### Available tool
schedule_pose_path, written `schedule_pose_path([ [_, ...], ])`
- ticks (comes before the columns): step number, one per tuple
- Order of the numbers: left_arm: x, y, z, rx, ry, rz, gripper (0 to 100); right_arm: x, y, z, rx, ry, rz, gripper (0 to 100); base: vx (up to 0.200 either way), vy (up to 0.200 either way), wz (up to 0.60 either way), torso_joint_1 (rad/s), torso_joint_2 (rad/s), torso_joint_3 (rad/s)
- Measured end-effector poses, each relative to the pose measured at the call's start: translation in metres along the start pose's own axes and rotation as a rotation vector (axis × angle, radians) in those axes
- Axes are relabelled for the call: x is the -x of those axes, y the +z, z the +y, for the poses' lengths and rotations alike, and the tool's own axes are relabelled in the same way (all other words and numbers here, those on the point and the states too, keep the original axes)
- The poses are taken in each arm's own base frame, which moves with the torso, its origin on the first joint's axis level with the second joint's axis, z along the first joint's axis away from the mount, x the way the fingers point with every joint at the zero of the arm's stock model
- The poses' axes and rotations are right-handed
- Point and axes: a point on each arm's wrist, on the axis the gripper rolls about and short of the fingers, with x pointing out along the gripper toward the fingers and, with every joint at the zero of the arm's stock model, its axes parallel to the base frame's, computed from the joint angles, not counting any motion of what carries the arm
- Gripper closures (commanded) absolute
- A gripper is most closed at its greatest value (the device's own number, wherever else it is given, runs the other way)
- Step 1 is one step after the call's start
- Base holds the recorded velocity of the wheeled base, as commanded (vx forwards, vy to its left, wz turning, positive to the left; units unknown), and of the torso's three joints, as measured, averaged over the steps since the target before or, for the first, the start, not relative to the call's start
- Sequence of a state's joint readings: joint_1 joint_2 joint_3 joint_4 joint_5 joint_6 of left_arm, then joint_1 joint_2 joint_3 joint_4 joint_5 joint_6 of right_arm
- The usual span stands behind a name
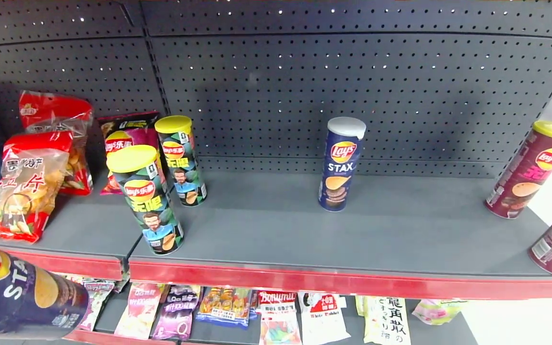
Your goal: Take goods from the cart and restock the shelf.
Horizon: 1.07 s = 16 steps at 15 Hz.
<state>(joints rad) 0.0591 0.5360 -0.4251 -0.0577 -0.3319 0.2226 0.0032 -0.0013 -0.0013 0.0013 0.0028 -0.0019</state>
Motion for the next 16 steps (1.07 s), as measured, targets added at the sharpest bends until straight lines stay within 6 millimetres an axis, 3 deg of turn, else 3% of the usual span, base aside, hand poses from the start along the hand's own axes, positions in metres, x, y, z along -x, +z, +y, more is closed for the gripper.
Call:
schedule_pose_path([
  [4,0.009,-0.003,-0.004,0.0,-0.02,-0.012,100,0.0,0.0,0.0,0.004,0.003,0.0,0,0.0,0.0,0.0,0.0,0.0,0.0],
  [8,0.031,-0.014,-0.015,0.007,-0.035,-0.013,100,0.001,0.007,0.001,0.014,0.043,-0.008,0,0.0,0.0,0.0,0.0,0.0,0.0],
  [10,0.039,-0.017,-0.019,0.001,-0.034,-0.028,100,0.003,0.036,0.002,0.021,0.105,-0.037,0,0.0,0.0,0.0,0.0,0.0,0.0],
  [12,0.043,-0.018,-0.02,-0.01,-0.027,-0.044,100,-0.008,0.068,0.004,0.075,0.204,0.002,0,0.0,0.0,0.0,0.0,0.0,0.0],
  [16,0.045,-0.018,-0.021,0.011,-0.024,-0.053,100,-0.059,0.108,0.011,0.154,0.445,0.132,0,0.0,0.0,0.0,0.0,0.0,0.0],
])
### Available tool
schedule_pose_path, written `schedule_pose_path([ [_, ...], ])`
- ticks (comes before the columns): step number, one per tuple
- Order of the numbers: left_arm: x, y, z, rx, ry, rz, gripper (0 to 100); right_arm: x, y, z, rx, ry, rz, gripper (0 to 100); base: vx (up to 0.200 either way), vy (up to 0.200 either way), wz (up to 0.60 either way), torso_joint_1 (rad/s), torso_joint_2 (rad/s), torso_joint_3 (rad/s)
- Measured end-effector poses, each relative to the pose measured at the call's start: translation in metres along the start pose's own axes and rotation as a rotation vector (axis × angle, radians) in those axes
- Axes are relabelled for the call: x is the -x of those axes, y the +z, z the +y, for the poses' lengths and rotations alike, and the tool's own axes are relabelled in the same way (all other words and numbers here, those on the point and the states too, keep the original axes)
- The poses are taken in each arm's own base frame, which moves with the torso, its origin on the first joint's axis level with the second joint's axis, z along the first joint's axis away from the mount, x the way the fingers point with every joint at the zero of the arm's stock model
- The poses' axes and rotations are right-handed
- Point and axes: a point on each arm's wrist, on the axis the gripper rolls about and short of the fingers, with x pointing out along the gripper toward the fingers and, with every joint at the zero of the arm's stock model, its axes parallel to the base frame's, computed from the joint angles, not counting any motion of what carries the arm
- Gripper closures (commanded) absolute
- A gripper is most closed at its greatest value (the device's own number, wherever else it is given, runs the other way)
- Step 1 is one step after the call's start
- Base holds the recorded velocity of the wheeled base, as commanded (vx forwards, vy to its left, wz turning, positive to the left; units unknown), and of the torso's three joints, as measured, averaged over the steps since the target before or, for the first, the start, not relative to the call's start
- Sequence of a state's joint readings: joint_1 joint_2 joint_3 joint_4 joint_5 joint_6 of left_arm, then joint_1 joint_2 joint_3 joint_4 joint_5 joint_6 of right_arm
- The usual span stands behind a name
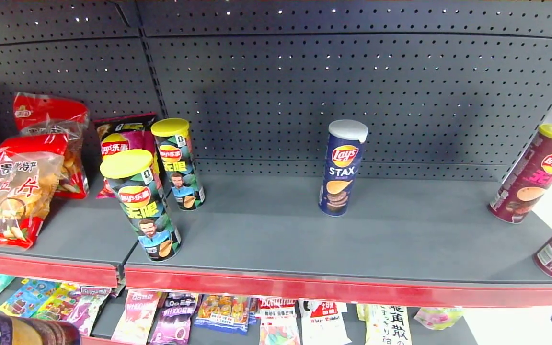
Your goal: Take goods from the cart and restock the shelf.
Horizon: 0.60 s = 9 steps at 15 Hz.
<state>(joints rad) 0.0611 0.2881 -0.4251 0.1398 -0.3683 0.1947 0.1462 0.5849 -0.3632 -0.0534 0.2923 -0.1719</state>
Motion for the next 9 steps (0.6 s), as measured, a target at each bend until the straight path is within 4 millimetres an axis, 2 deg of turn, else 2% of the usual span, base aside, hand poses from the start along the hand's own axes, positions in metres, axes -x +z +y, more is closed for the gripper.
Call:
schedule_pose_path([
  [4,0.001,0.002,0.0,-0.001,0.006,-0.01,100,-0.072,0.033,-0.012,0.03,0.155,0.009,0,0.0,0.0,0.0,0.0,0.0,0.0],
  [9,0.002,0.002,0.001,-0.001,0.052,-0.005,100,-0.172,0.058,-0.012,0.018,0.238,-0.001,0,0.0,0.0,0.0,0.0,0.0,0.0],
])
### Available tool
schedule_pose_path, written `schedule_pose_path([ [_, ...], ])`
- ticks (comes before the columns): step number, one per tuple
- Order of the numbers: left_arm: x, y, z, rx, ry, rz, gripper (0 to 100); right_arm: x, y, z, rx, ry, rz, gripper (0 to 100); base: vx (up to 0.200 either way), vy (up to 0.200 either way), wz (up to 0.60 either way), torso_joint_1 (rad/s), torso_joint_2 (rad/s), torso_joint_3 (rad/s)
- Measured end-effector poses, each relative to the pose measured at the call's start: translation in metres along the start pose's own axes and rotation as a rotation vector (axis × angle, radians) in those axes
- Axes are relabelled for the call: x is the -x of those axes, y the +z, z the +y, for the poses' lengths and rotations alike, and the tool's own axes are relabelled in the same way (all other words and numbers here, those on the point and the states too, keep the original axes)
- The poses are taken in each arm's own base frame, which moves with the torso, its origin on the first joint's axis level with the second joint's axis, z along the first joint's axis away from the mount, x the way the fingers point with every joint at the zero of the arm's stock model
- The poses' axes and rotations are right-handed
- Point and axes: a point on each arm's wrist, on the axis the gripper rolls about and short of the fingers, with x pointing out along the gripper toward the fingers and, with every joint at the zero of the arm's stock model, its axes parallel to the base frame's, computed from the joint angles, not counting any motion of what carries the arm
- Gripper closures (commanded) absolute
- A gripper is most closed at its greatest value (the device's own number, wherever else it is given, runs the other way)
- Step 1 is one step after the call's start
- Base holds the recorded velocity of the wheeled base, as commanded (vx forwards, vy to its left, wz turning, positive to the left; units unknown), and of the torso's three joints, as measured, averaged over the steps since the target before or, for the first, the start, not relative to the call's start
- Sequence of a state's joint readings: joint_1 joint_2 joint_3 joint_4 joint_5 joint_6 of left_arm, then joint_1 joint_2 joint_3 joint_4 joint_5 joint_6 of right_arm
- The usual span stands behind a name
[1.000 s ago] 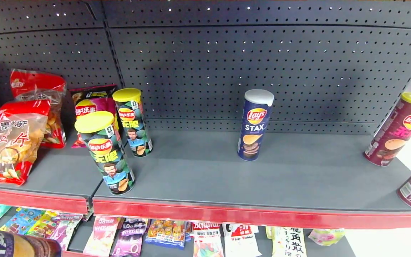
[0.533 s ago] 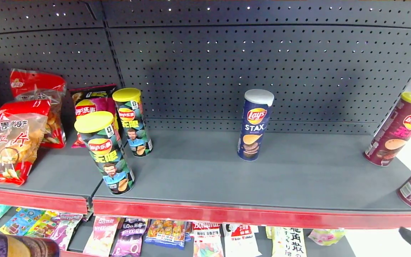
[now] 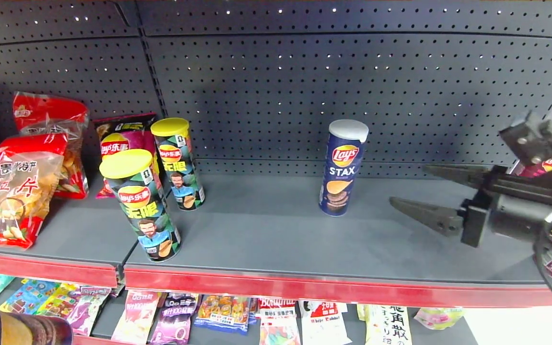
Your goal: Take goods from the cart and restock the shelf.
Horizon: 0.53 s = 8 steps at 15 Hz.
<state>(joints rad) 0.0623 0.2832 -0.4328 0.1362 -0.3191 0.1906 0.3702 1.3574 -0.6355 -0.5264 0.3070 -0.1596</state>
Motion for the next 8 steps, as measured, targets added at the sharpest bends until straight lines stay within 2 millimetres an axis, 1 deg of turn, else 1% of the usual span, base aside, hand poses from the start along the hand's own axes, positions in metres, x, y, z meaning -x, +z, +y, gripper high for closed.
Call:
schedule_pose_path([
  [2,0.0,-0.001,0.0,0.0,0.018,0.004,100,-0.03,0.002,-0.005,-0.006,0.02,0.016,0,0.0,0.0,0.0,0.0,0.0,0.0],
  [4,0.0,-0.002,0.0,0.001,0.021,0.007,100,-0.053,0.002,-0.01,-0.012,0.028,0.034,0,0.0,0.0,0.0,0.0,0.0,0.0],
  [8,0.0,-0.002,0.0,0.001,0.031,0.008,100,-0.083,-0.003,-0.019,-0.034,0.002,0.066,0,0.0,0.0,0.0,0.0,0.0,0.0],
])
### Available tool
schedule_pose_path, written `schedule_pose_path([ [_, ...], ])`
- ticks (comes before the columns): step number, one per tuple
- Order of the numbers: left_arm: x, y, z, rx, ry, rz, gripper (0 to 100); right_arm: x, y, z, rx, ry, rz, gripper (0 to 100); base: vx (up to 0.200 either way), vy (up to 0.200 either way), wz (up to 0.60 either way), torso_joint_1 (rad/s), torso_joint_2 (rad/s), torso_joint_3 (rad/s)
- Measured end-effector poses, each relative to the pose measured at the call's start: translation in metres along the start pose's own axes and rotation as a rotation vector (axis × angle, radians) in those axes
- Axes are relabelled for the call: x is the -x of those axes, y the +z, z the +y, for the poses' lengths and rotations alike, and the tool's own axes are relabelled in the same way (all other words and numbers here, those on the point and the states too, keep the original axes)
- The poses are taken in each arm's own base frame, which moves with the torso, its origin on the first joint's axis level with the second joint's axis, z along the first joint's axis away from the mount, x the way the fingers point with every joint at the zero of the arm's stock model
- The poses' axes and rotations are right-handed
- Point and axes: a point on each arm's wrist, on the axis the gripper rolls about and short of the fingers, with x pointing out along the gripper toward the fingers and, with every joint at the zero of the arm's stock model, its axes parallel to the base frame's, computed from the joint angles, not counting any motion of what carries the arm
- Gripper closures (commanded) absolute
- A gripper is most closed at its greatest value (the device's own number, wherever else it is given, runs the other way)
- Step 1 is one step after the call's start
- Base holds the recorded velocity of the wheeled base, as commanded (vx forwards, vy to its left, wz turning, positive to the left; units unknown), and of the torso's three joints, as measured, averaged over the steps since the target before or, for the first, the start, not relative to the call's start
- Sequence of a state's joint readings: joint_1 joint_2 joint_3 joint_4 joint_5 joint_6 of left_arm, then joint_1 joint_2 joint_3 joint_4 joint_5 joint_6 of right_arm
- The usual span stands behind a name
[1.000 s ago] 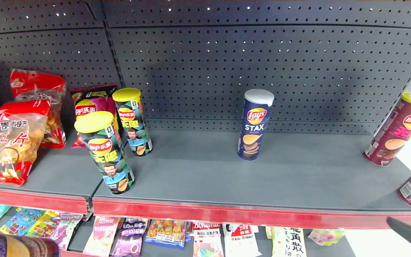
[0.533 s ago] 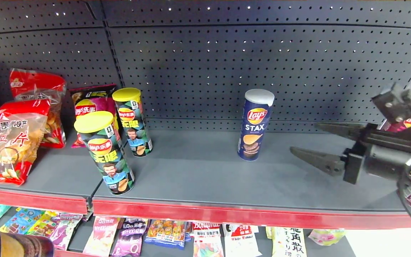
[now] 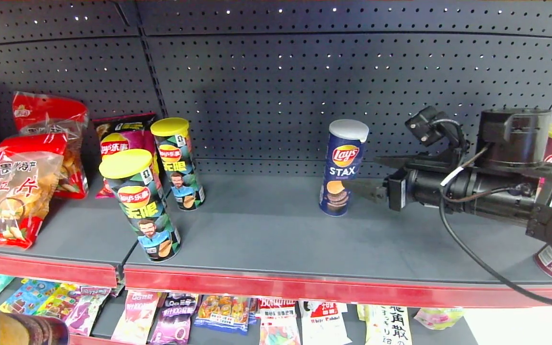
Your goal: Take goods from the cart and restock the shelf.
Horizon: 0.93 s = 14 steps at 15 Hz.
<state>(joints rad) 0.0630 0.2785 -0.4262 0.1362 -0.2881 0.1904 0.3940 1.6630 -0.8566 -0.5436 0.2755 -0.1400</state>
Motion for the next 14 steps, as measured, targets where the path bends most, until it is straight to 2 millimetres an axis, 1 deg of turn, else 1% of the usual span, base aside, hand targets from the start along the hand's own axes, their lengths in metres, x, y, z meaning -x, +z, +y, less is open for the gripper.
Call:
schedule_pose_path([
  [2,0.0,0.0,0.0,0.0,0.002,-0.001,100,-0.012,0.001,-0.005,-0.029,-0.05,0.006,0,0.0,0.0,0.0,0.0,0.0,0.0],
  [5,0.0,0.0,0.0,0.0,0.002,0.0,100,-0.025,0.001,-0.011,-0.039,-0.078,0.011,0,0.0,0.0,0.0,0.0,0.0,0.0],
  [9,-0.001,0.0,0.0,0.001,0.001,0.005,100,-0.039,0.007,-0.016,-0.035,-0.092,-0.043,0,0.0,0.0,0.0,0.0,0.0,0.0],
  [14,-0.001,0.0,0.0,0.001,0.002,0.004,100,-0.055,0.003,-0.02,-0.043,-0.111,-0.043,0,0.0,0.0,0.0,0.0,0.0,0.0],
])
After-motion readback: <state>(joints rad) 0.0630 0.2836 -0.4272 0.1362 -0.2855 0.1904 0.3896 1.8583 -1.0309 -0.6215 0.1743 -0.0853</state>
